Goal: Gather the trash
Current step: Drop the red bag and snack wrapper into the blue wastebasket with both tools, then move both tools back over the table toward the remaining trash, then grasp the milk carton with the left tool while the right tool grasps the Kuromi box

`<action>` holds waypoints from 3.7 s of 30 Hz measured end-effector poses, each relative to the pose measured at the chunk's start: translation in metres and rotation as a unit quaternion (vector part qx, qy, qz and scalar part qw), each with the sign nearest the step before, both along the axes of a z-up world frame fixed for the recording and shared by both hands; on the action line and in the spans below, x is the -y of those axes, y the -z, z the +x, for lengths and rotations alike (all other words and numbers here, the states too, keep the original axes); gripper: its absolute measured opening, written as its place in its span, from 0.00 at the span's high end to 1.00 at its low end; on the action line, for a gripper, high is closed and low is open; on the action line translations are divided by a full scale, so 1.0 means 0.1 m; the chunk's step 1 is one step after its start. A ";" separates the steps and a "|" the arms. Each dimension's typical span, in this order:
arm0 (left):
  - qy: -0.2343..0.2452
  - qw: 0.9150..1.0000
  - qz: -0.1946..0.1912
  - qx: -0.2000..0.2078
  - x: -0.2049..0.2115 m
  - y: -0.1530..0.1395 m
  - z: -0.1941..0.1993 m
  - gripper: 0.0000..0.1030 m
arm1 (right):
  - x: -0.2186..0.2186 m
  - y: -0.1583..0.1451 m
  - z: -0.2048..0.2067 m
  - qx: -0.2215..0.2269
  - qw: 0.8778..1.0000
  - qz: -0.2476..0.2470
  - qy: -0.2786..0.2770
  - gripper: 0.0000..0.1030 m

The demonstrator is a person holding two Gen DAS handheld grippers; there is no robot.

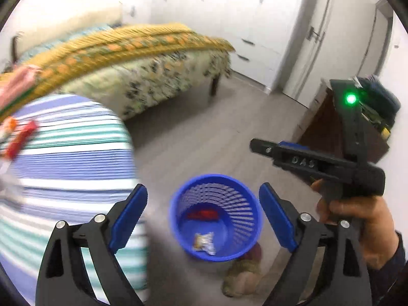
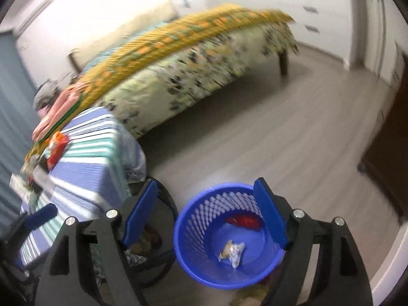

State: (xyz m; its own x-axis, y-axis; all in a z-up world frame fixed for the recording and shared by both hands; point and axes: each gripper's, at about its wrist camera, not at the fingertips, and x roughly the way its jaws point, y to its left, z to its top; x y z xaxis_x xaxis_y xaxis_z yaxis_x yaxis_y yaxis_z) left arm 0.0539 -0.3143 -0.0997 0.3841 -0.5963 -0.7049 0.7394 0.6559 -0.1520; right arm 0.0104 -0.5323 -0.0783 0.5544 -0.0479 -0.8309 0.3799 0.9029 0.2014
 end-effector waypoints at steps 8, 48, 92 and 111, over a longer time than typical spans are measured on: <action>-0.135 0.989 0.054 0.016 -1.34 0.14 0.20 0.13 | -1.15 -0.25 0.37 0.053 0.987 -0.071 -0.133 0.18; -0.470 0.876 0.103 0.017 -2.81 0.24 1.80 0.11 | -2.92 0.28 1.21 0.027 0.938 -0.080 -0.337 0.18; -0.375 0.925 0.063 0.014 -3.85 -0.02 1.09 0.08 | -2.78 0.12 1.32 0.003 0.939 -0.042 -0.340 0.18; -0.345 0.930 0.121 -0.037 -3.70 0.35 1.54 0.48 | -2.95 0.37 1.46 -0.055 0.922 -0.027 -0.381 0.36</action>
